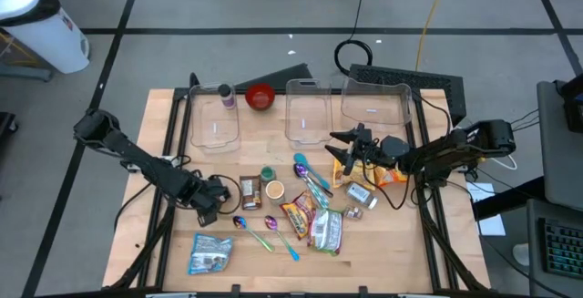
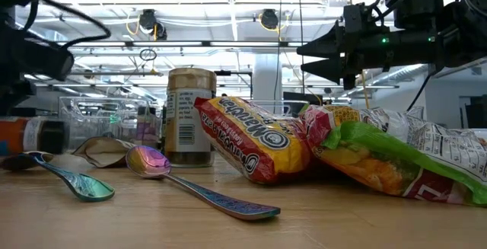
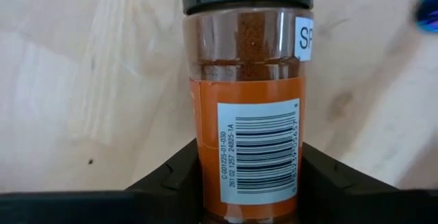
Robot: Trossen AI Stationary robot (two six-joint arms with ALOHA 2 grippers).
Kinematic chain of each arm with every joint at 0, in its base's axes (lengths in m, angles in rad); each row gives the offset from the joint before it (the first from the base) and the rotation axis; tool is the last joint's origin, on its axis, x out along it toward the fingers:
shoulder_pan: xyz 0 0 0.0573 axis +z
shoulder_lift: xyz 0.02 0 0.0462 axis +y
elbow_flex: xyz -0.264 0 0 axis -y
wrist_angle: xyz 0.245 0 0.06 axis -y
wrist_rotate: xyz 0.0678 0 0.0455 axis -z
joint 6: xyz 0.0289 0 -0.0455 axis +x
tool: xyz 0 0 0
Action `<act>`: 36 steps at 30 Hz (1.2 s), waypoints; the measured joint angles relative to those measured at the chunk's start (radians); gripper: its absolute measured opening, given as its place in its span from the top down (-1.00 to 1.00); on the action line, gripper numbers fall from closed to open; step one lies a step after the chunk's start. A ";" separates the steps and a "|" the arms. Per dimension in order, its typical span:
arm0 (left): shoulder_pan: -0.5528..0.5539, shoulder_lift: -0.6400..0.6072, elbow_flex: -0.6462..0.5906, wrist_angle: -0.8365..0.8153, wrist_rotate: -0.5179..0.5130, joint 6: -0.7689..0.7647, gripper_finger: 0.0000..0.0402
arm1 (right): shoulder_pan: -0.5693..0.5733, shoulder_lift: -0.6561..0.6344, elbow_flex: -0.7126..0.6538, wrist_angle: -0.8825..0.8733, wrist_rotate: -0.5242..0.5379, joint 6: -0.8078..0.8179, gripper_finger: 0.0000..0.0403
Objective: Pick & Place Food Item
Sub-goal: Put the orange seasoning bottle into the left transparent bin
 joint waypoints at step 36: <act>0.344 -0.297 0.001 0.977 -0.264 0.958 0.15 | 0.151 0.000 0.143 0.029 -0.128 -0.176 -0.26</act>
